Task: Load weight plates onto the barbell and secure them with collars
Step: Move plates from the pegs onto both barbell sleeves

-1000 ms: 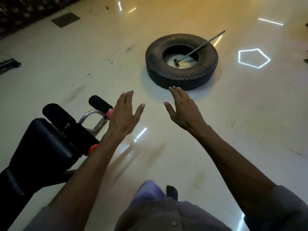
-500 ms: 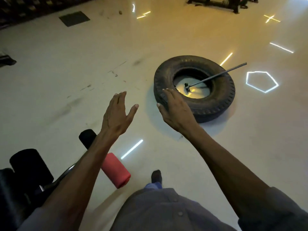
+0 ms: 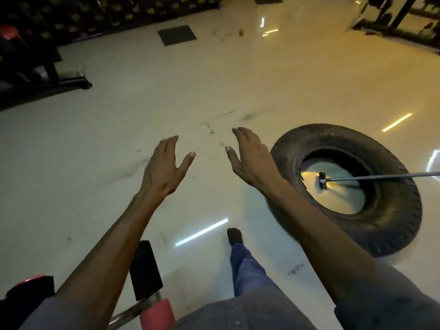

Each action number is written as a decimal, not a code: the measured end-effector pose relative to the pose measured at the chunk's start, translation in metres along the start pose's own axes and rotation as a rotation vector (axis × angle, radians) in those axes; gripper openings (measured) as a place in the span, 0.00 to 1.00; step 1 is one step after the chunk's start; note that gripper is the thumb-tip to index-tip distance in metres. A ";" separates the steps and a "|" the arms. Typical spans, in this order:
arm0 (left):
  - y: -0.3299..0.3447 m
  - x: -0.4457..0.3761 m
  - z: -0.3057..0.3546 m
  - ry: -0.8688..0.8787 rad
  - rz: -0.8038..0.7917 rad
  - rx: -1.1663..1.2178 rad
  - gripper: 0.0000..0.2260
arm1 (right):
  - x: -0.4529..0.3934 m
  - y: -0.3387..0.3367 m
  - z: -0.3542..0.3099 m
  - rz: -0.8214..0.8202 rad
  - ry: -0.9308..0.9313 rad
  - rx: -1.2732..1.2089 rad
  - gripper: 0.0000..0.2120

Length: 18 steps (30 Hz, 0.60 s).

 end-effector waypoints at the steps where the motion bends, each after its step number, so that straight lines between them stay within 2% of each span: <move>1: -0.002 -0.023 -0.005 -0.020 0.018 -0.008 0.34 | -0.030 0.004 -0.001 0.000 -0.022 -0.001 0.26; 9: -0.056 -0.175 -0.065 -0.242 0.184 -0.007 0.34 | -0.249 0.026 -0.052 -0.082 -0.250 -0.037 0.26; 18: -0.138 -0.286 -0.202 -0.451 0.385 -0.016 0.33 | -0.448 0.099 -0.191 -0.143 -0.536 -0.050 0.26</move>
Point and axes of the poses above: each hand's wrist, its own x-axis away from the middle knuckle, its own y-axis out of the palm, z = x × y, the point moved 2 cm from there along -x, towards the middle knuckle, and after that the axes turned 10 degrees about x, right-handed, at the moved point
